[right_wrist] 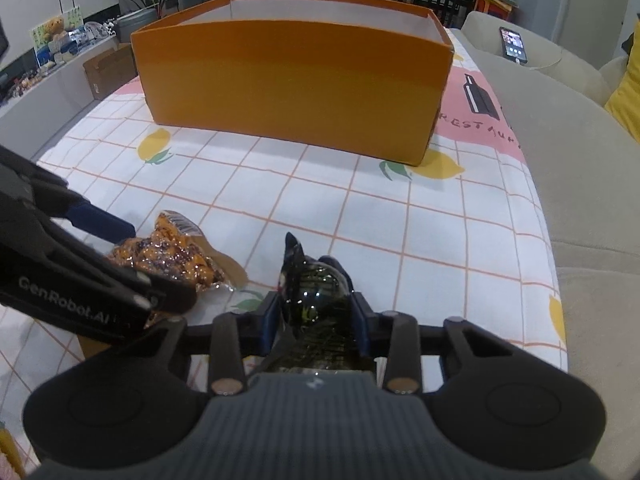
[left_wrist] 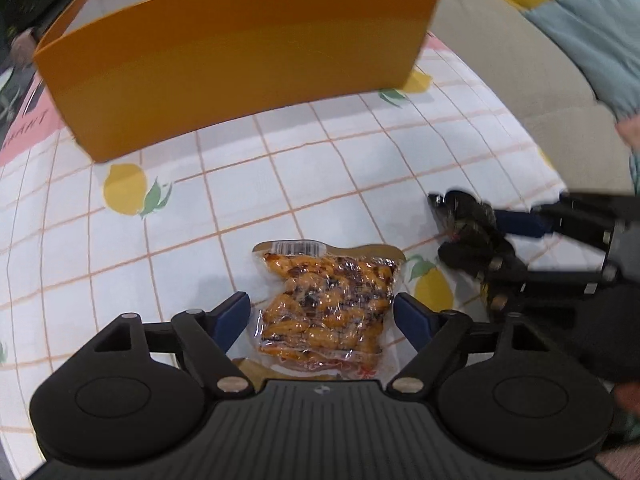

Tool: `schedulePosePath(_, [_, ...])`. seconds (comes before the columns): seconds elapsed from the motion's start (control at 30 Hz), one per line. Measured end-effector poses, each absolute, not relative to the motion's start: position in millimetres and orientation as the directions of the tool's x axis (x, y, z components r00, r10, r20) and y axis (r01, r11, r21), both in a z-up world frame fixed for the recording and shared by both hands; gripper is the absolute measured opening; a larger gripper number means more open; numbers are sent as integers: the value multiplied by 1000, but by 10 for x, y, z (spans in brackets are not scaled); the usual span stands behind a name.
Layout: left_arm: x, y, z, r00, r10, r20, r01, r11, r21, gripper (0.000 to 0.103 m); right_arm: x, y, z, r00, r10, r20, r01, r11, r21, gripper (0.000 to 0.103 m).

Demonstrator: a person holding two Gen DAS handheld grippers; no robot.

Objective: Organize snacks
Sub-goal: 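Carry both packs over the orange box and open both tools to drop them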

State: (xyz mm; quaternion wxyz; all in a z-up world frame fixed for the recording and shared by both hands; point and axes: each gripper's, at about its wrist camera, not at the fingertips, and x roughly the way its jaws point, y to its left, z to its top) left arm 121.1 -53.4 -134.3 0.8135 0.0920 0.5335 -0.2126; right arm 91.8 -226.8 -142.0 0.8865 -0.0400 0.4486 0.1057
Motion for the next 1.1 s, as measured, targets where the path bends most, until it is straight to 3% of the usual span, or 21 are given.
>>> schedulePosePath(0.27, [1127,-726,-1389,393,-210,-895,517,856,26,99,935,-2341,-1416,568,184,-803,-198,977,84,35])
schedulePosePath(0.4, [1119,-691,-1379,398,-230,-888,501,866,0,89,951,-2366,-1416,565,193,-802,-188,977,103,35])
schedulePosePath(0.63, [1099,-649,-1362,422,-224,-879,461,887,-5,82,955,-2328,-1413,562,177,-808,-198,977,77,35])
schedulePosePath(1.1, [974,-421,-1089,472,-197,-860,319,947,-41,81,761,-2298,-1268,555,158,-816,-192,980,59,34])
